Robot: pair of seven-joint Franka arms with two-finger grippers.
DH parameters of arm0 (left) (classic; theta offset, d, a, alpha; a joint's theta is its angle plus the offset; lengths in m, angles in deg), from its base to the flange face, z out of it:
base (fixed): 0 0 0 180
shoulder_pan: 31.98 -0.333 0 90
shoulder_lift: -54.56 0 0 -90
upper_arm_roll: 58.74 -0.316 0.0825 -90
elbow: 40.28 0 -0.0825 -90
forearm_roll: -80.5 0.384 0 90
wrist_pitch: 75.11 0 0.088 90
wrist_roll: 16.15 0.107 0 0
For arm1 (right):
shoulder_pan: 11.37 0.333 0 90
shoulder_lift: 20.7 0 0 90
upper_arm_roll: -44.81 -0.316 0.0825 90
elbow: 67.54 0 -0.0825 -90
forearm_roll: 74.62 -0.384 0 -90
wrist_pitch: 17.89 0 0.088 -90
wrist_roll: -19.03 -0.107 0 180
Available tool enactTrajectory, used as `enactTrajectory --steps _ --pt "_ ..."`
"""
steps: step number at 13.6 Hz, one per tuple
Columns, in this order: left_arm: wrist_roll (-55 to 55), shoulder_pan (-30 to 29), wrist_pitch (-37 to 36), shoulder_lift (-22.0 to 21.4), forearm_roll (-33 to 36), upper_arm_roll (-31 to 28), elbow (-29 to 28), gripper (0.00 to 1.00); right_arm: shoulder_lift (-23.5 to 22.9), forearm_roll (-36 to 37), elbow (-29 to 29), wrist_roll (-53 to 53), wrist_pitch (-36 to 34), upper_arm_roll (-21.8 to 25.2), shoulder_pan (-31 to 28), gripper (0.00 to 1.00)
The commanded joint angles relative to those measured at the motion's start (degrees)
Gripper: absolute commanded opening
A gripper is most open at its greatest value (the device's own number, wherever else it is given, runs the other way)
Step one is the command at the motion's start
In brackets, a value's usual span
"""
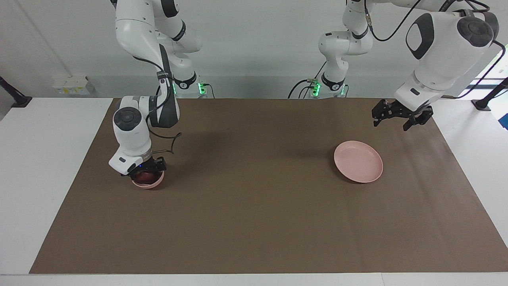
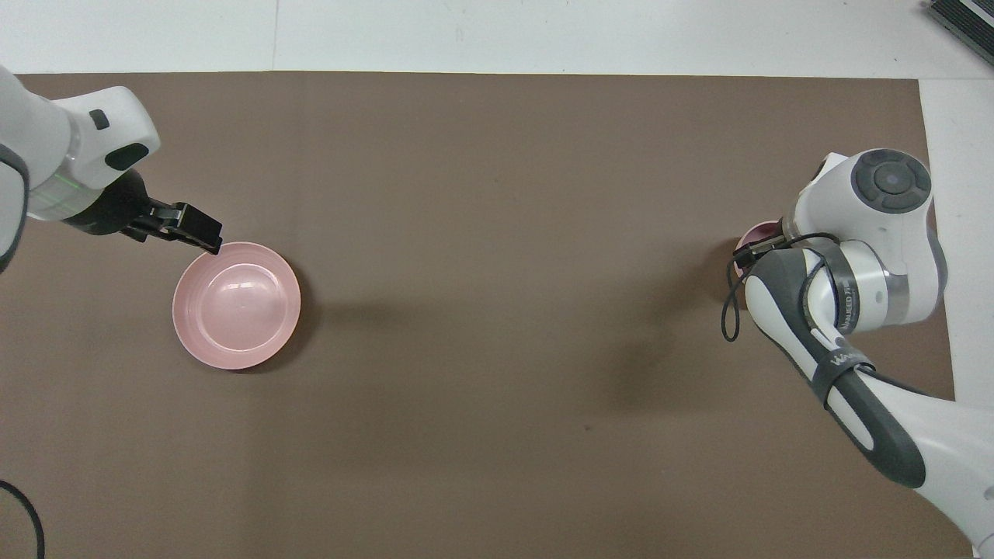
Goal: Move apple from plate to bowl
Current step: 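Lower the apple into the bowl while the left arm returns to rest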
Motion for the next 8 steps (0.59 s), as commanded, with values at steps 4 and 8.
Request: enactTrajectory --steps 4,8 --pt "0.24 -0.36 -3.34 -2.8 1.06 0.08 -0.13 1.0 0.31 0.77 -0.84 -1.86 -0.13 -0.21 -0.14 1.0" --pt "0.15 -0.71 -4.91 -4.21 0.62 -0.27 -0.66 1.0 2.41 0.42 -0.75 -1.77 -2.58 -0.82 -0.14 1.0"
